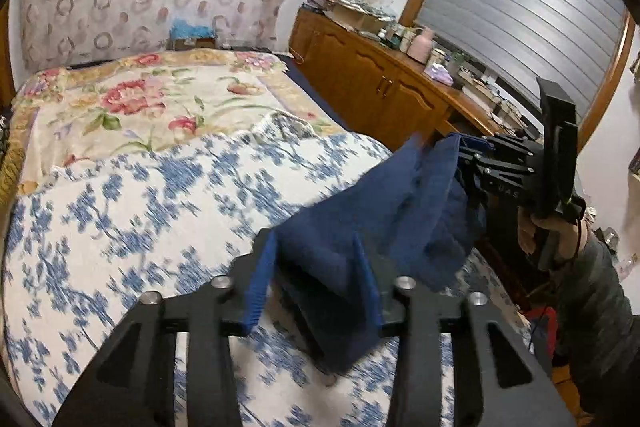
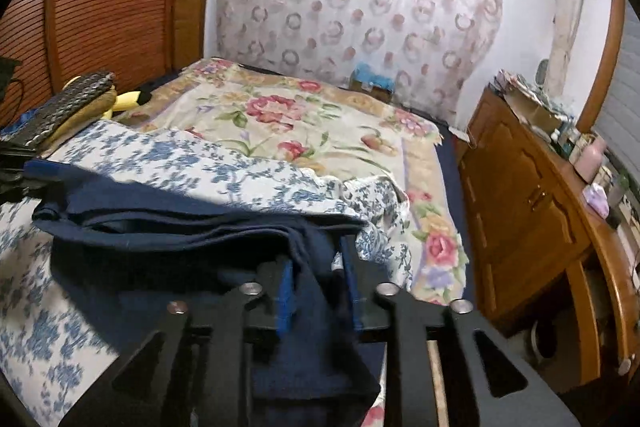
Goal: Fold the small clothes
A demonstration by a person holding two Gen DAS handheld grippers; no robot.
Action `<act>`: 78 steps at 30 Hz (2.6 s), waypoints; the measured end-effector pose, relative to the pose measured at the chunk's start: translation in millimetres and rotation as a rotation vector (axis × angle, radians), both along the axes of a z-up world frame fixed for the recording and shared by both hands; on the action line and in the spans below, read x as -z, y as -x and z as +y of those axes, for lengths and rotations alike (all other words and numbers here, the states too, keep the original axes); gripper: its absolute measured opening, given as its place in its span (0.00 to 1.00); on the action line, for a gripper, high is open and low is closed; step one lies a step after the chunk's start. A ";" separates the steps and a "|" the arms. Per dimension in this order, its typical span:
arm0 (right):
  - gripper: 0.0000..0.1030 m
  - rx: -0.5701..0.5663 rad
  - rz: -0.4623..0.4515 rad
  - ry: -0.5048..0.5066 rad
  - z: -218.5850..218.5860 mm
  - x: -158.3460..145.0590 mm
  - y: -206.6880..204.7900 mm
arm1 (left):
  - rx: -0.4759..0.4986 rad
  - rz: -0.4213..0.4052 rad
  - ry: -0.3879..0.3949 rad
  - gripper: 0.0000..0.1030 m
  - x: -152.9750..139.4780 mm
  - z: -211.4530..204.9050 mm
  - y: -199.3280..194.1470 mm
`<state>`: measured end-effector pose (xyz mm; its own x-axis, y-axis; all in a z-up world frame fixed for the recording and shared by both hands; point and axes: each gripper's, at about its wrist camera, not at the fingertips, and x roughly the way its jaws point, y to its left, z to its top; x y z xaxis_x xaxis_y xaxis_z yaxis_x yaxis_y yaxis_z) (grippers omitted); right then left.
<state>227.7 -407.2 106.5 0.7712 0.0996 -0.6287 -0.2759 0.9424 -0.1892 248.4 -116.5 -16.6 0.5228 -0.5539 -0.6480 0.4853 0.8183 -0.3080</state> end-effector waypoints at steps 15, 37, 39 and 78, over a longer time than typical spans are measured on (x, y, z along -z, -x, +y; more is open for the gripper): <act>0.66 0.127 -0.012 0.058 14.4 -7.0 -16.4 | 0.018 0.074 -0.047 0.59 32.9 -7.2 -26.3; 0.70 0.064 0.168 -0.129 8.7 18.6 9.7 | 0.017 0.096 -0.096 0.59 48.2 -15.2 -37.6; 0.72 0.071 0.193 -0.153 6.8 31.2 17.8 | 0.020 0.108 -0.101 0.59 52.1 -17.0 -37.9; 0.20 -0.135 0.018 -0.180 57.2 -32.7 28.5 | -0.019 -0.139 0.122 0.17 -49.3 49.7 12.8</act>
